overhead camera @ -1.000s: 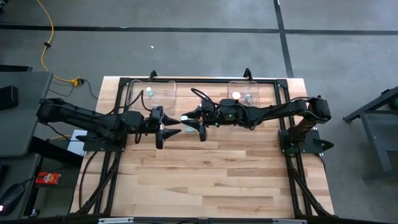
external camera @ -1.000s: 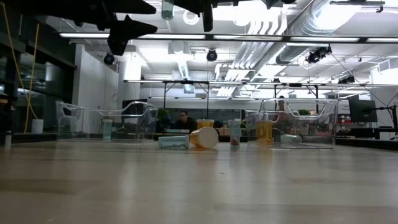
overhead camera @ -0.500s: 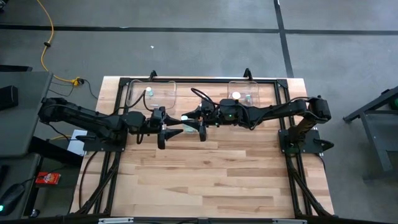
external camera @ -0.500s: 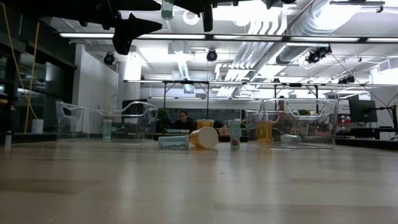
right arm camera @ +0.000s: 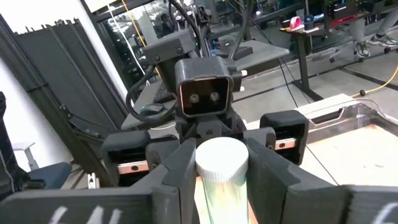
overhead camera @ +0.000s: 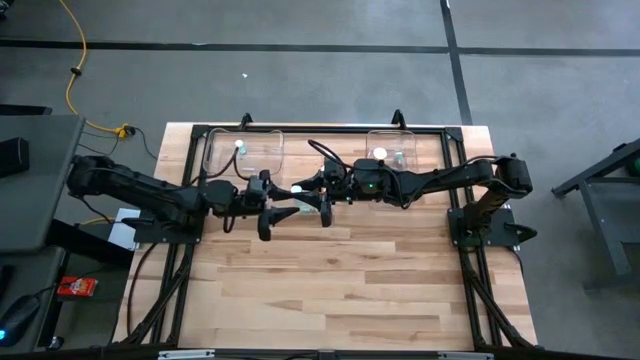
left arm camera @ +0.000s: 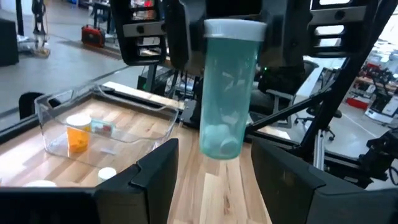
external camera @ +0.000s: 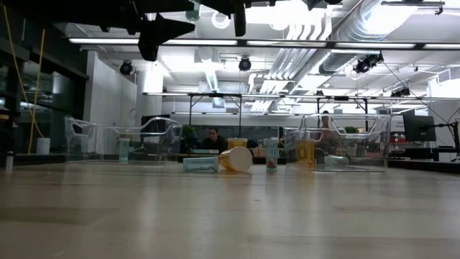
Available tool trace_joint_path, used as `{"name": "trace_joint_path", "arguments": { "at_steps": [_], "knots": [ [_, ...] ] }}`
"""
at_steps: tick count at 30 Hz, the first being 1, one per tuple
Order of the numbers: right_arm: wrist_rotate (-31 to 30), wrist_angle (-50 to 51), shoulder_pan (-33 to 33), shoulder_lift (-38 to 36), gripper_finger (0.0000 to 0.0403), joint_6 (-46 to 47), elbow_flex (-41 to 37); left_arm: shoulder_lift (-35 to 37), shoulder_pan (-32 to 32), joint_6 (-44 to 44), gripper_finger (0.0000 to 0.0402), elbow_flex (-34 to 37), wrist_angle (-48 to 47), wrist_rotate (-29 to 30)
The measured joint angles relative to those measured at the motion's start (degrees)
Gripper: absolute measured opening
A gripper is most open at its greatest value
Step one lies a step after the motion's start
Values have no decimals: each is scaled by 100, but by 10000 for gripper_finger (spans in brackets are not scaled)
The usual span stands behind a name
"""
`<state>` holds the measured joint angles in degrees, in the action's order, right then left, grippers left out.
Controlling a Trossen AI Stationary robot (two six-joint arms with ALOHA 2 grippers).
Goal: Pick and place medicine bottles into bin by pill shape (circle, oval)
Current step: Put the blue tablet bottle into the left transparent bin
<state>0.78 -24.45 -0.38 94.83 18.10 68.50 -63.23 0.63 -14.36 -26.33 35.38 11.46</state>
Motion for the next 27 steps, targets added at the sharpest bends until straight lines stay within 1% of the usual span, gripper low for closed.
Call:
{"name": "trace_joint_path", "arguments": {
  "at_steps": [5,11,15,18,23,27],
  "knots": [
    [0,-2,0,0,101,5,-1,-63,10,232,190,0,242,12],
    [0,-16,2,0,101,5,-1,269,84,303,190,0,318,13],
    [-6,-23,0,0,101,49,1,344,206,139,190,0,312,-10],
    [5,-45,2,0,101,114,2,341,297,-15,190,-17,284,-176],
    [119,-118,2,0,101,114,2,296,327,125,190,-412,-185,-309],
    [122,-199,0,0,101,100,10,254,350,207,190,-744,-875,-349]
  ]
}}
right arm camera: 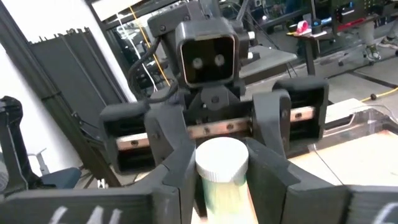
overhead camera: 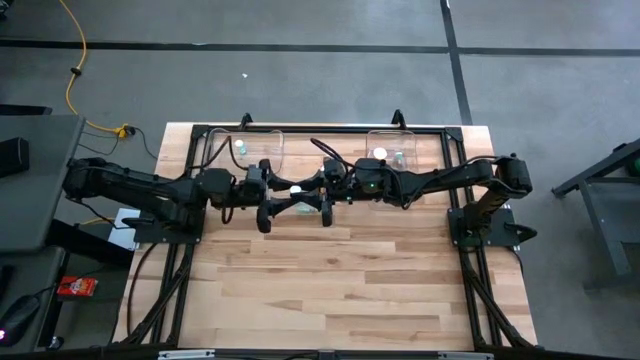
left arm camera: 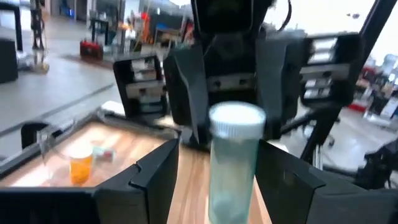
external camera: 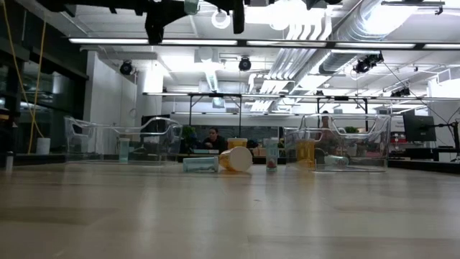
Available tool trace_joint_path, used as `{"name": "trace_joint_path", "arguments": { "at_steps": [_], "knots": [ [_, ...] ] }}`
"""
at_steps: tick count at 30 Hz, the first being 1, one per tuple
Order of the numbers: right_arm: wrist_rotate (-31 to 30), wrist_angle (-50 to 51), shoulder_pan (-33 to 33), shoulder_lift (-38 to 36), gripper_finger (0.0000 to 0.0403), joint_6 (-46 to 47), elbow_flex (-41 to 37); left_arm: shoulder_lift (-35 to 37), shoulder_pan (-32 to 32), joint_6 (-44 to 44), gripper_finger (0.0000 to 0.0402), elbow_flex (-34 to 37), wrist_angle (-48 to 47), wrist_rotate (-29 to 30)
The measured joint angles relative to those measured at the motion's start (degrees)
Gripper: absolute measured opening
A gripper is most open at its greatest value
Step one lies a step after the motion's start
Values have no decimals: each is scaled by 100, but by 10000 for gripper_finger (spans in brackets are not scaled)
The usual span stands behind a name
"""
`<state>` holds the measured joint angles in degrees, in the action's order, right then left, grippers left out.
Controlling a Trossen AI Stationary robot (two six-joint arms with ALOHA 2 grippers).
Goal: Pick and place medicine bottles into bin by pill shape (circle, oval)
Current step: Put the blue tablet bottle into the left transparent bin
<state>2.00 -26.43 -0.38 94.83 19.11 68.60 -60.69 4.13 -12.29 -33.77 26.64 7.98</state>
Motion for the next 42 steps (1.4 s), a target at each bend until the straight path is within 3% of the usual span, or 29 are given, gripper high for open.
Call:
{"name": "trace_joint_path", "arguments": {
  "at_steps": [16,28,42],
  "knots": [
    [48,-136,4,2,101,-113,0,-140,183,-352,188,-60,353,-305],
    [4,-99,7,0,101,-137,0,-137,183,-363,119,-60,317,-343],
    [62,-105,4,0,104,-113,0,-137,183,-342,106,-60,319,-434]
  ]
}}
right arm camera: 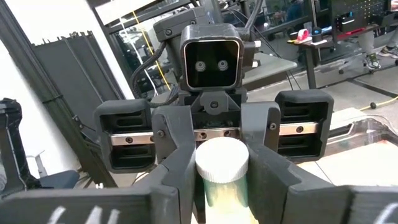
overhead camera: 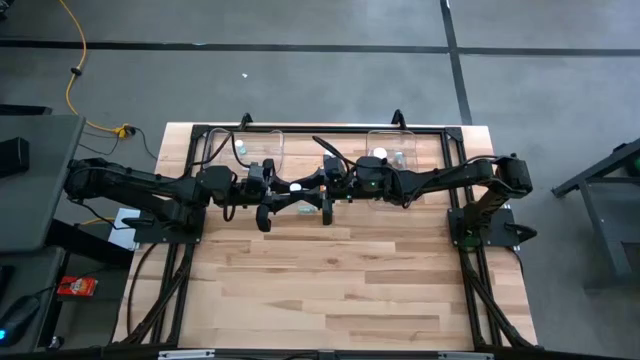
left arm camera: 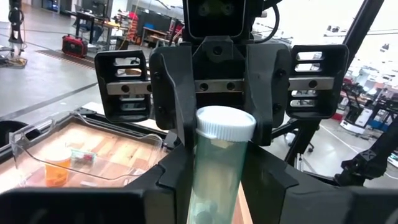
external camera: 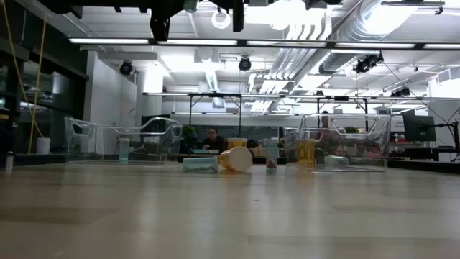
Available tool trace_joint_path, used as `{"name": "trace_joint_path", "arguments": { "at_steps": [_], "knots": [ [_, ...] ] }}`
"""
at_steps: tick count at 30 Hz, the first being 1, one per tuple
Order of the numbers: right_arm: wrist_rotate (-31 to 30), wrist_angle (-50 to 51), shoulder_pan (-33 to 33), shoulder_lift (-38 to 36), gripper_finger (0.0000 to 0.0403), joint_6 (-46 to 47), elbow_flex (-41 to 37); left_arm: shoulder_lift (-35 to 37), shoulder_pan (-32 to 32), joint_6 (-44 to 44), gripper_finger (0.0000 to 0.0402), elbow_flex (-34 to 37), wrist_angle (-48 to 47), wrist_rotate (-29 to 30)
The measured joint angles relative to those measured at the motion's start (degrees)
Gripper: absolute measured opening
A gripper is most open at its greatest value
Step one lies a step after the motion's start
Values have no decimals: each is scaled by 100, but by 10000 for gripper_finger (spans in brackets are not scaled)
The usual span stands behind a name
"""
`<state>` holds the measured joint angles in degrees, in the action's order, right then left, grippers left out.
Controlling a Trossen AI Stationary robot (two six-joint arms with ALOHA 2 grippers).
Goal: Pick and place medicine bottles into bin by pill shape (circle, oval)
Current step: Put the blue tablet bottle into the left transparent bin
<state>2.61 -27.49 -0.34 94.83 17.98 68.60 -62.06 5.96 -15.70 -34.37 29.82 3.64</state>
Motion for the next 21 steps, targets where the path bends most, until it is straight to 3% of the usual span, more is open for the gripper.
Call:
{"name": "trace_joint_path", "arguments": {
  "at_steps": [12,21],
  "knots": [
    [4,-17,-2,0,134,6,-4,2,0,-12,87,0,2,-16],
    [50,42,42,-129,192,2,-16,8,4,-17,87,0,24,17]
  ]
}}
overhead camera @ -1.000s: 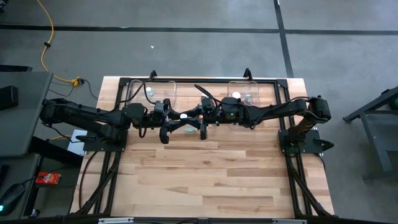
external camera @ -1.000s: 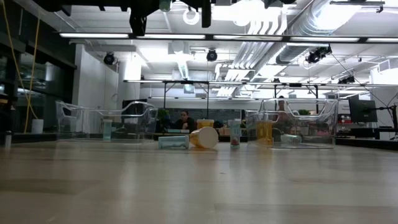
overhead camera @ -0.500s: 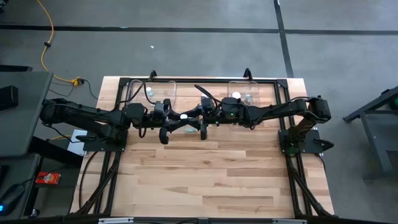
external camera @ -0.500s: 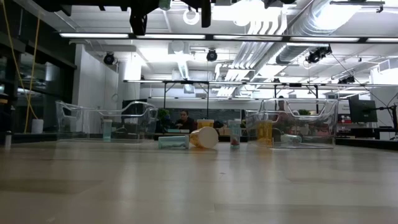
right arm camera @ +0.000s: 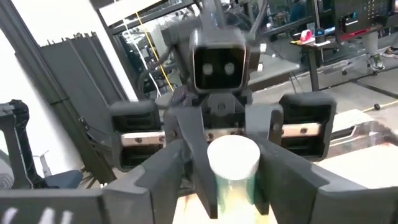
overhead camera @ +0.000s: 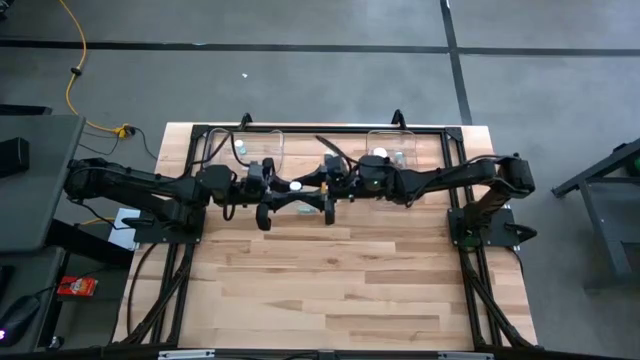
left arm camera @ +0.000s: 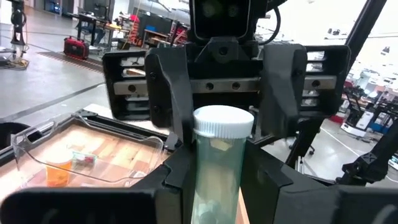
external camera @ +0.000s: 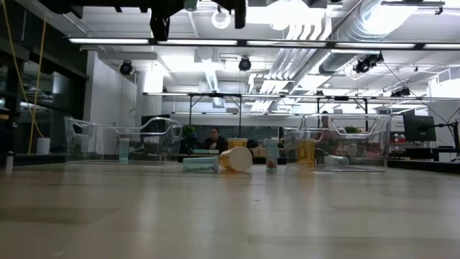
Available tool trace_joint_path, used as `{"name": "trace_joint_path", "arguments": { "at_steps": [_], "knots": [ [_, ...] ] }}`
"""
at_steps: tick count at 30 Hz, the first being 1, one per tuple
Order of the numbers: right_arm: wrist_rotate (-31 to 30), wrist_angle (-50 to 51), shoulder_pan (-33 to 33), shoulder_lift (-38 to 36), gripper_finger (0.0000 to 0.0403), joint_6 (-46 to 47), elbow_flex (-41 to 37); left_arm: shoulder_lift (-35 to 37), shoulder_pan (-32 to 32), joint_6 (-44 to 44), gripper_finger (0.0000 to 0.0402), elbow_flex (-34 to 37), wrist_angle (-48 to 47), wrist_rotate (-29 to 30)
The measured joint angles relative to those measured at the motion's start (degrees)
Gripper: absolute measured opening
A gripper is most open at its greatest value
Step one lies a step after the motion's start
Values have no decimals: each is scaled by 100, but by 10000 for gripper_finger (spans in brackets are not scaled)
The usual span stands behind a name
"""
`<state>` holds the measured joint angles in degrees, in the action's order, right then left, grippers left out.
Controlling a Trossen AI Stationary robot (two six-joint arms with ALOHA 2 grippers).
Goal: Pick and place medicine bottles into bin by pill shape (circle, oval)
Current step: Put the blue tablet bottle into the left transparent bin
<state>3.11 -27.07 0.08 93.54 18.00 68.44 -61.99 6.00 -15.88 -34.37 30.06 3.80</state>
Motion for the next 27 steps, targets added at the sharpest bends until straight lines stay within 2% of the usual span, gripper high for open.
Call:
{"name": "trace_joint_path", "arguments": {
  "at_steps": [4,9,13,19,27],
  "knots": [
    [19,197,128,-363,208,-91,-1,38,4,2,87,0,-22,36],
    [160,1159,184,-784,210,-490,5,218,4,41,87,0,-17,262],
    [142,1783,78,-789,210,-477,4,325,0,-124,87,0,80,321],
    [-65,1443,-31,-348,210,-139,3,265,-29,-350,87,0,652,269],
    [-6,195,-25,97,210,273,5,228,-52,-367,87,0,704,274]
  ]
}}
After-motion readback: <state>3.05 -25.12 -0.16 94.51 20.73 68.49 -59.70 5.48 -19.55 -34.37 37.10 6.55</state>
